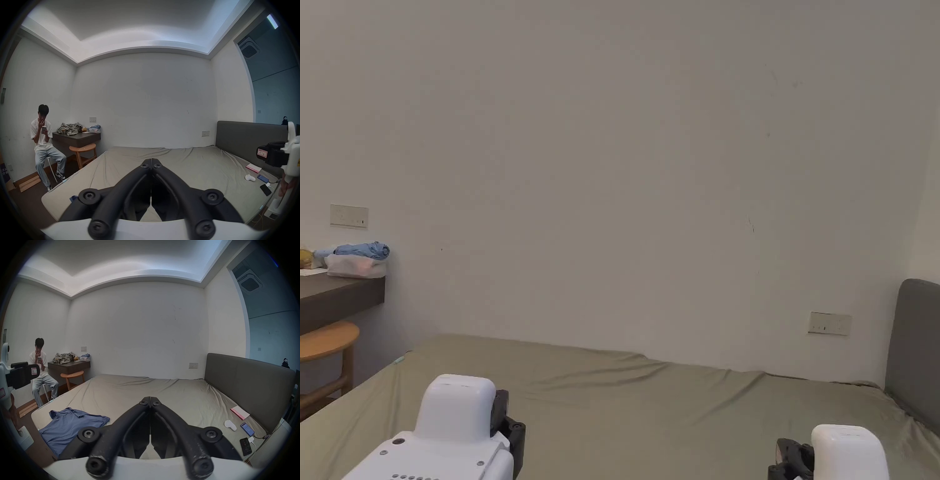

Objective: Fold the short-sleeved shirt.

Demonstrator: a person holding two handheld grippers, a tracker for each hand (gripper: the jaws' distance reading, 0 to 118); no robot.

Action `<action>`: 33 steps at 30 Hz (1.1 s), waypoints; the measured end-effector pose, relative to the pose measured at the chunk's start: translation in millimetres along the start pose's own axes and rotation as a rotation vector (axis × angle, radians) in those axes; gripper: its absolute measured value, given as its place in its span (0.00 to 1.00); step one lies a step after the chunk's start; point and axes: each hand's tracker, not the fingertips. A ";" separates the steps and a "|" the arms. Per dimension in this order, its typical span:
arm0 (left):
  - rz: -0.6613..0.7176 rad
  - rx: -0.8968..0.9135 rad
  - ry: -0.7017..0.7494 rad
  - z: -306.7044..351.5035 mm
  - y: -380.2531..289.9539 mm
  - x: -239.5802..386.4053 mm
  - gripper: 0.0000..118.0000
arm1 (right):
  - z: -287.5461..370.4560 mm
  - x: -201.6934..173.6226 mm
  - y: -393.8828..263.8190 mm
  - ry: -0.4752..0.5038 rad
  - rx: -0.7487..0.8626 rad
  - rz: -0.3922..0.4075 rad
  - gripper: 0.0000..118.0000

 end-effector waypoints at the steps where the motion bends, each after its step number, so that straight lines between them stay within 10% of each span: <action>1: 0.001 -0.002 -0.001 -0.9 -0.6 -0.6 0.00 | -0.7 -0.6 -0.6 0.001 -0.001 -0.001 0.00; 21: 0.009 -0.033 0.033 -14.1 -10.4 -28.4 0.00 | -17.4 -23.0 -5.1 0.041 -0.031 0.023 0.00; 33: 0.072 -0.254 0.329 -46.0 -95.3 -153.2 0.00 | -113.6 -128.9 -31.4 0.271 -0.070 0.069 0.00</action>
